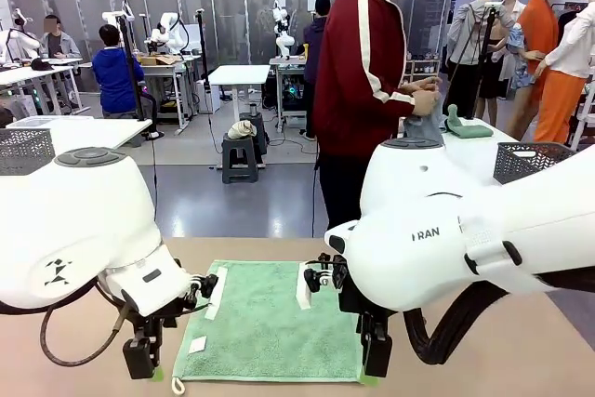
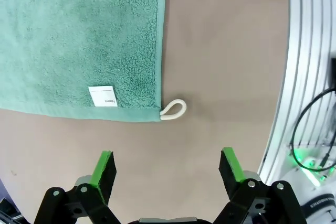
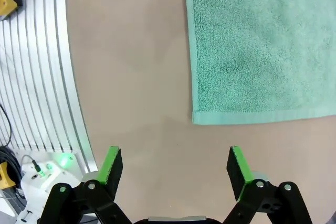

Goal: Fold the towels and place them in the basket.
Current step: When a person lays out a Towel with hook on the table, fold it in half twice.

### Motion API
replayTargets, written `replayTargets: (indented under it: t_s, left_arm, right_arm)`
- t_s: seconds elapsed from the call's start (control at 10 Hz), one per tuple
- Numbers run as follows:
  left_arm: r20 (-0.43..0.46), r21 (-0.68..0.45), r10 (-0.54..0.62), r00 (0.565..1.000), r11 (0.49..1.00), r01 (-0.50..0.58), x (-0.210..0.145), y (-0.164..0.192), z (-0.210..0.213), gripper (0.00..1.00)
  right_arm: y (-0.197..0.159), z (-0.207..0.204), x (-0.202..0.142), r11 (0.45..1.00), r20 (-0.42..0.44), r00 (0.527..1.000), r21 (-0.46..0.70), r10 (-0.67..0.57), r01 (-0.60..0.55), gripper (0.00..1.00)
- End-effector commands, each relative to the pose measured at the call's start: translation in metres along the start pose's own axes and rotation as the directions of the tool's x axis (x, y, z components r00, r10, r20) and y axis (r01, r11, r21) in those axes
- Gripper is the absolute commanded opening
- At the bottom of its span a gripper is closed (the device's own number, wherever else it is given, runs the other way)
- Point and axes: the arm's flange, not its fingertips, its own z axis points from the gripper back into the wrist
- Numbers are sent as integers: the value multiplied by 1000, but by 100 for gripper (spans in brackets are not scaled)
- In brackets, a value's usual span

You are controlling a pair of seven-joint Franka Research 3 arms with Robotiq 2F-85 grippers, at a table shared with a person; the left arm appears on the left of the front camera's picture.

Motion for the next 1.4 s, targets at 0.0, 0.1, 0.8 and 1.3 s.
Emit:
replayTargets:
  t_s: [0.0, 0.1, 0.8, 1.3]
  left_arm:
    - [-11, -19, -3, 1000, 1000, 2, 0, -4, 2, 100]
    - [-11, -19, -3, 1000, 1000, 2, 0, -4, 2, 100]
    - [28, 33, -37, 999, 999, 36, 5, 5, -42, 100]
    - [-19, 52, -71, 997, 996, 72, 3, 8, -75, 100]
  right_arm:
    - [2, 1, 0, 1000, -8, 1000, -1, -8, 8, 100]
    - [2, 1, 0, 1000, -8, 1000, -1, -8, 8, 100]
    - [-23, -45, 5, 999, -53, 999, -41, 7, -10, 100]
    - [-31, -70, 12, 998, -84, 996, -57, 20, -25, 100]
